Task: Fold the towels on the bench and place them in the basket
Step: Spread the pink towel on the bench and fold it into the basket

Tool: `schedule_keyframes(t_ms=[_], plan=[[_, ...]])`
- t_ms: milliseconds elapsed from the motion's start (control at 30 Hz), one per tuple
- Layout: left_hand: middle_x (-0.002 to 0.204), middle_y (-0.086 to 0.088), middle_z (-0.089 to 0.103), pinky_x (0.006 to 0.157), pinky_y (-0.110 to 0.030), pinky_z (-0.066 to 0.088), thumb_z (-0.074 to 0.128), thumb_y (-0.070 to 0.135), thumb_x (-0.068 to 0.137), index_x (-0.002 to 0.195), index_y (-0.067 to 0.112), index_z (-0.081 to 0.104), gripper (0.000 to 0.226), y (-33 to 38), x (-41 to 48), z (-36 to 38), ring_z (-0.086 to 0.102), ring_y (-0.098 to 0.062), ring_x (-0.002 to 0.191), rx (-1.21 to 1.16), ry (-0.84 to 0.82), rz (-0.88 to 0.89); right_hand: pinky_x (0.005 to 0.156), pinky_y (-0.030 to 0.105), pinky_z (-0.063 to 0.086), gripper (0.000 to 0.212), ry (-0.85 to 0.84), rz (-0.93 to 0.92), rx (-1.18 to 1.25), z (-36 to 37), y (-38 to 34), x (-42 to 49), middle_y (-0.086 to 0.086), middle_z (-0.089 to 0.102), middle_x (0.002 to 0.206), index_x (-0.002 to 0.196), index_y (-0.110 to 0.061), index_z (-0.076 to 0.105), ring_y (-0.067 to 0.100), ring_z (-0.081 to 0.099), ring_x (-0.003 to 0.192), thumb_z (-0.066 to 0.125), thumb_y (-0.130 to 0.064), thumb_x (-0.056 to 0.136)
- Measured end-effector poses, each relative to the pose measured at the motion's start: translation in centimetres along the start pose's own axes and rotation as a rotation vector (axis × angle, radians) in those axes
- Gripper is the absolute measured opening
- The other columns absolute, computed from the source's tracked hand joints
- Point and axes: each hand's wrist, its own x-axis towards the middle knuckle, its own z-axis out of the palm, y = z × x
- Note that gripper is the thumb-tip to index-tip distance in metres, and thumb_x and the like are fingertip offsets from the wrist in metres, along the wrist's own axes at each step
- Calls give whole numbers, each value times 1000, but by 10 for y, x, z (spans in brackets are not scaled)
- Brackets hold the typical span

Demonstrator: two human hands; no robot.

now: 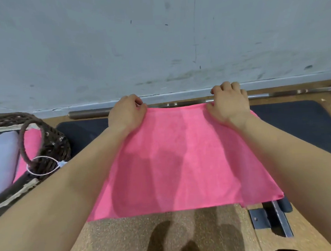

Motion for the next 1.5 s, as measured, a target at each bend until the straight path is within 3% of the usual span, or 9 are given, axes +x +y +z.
schedule_keyframes(t_ms=[300,467,600,800,1033,1100,1300,1400,1500], plan=[[120,-4,68,98,-34,46,44,-2,85,125,17,61,48,-43,-47,-46,60,-26,115,-130,-1,-148,101,42,36,49,-13,-306,256,-3,-114,-85,1,53,138,136,-23,56,29,44,127,53,-38,90],[102,0,68,86,-30,49,68,20,85,113,18,66,28,-51,-79,-45,63,-21,99,-130,-83,-146,118,45,20,63,-131,-393,254,18,-156,-123,3,28,162,153,-26,34,29,24,146,42,-48,94],[92,8,69,85,-35,53,79,41,77,105,26,63,36,-48,-83,-38,64,-16,91,-158,-147,-177,123,46,12,69,-105,-388,200,33,-157,-130,1,17,166,158,-27,25,25,14,151,28,-57,96],[82,13,65,65,-21,42,76,29,80,82,28,63,13,-41,-78,-35,60,-8,79,-322,-126,-146,123,45,11,69,-87,-371,193,32,-159,-131,-1,19,166,157,-31,26,25,15,150,30,-57,93],[76,5,59,59,-26,38,59,25,89,82,17,57,12,-44,-59,-54,53,-17,75,-493,3,-222,121,47,14,69,-70,-357,180,34,-161,-130,-1,18,166,156,-36,25,26,17,150,34,-58,92],[85,5,58,64,-26,39,60,17,88,91,17,56,5,-47,-57,-56,53,-16,81,-500,22,-258,121,47,13,69,-70,-355,175,33,-161,-131,-2,17,166,157,-36,24,25,17,150,34,-58,92],[131,-9,45,96,-37,41,45,2,86,121,22,58,42,-53,-63,-50,47,-32,118,-186,166,-220,122,47,14,68,-64,-354,163,33,-162,-132,-2,17,166,157,-37,22,25,16,150,34,-57,93],[157,-14,26,113,-43,30,45,11,91,143,15,45,52,-46,-83,-34,26,-34,142,15,123,-130,121,46,14,68,-65,-347,163,32,-163,-132,-2,18,166,156,-37,24,25,17,150,36,-57,92],[164,-12,13,123,-42,13,44,21,94,151,15,31,59,-44,-110,-8,10,-26,152,140,37,-27,121,46,15,68,-62,-346,162,33,-164,-132,-2,19,166,156,-36,25,24,17,150,36,-56,92]])
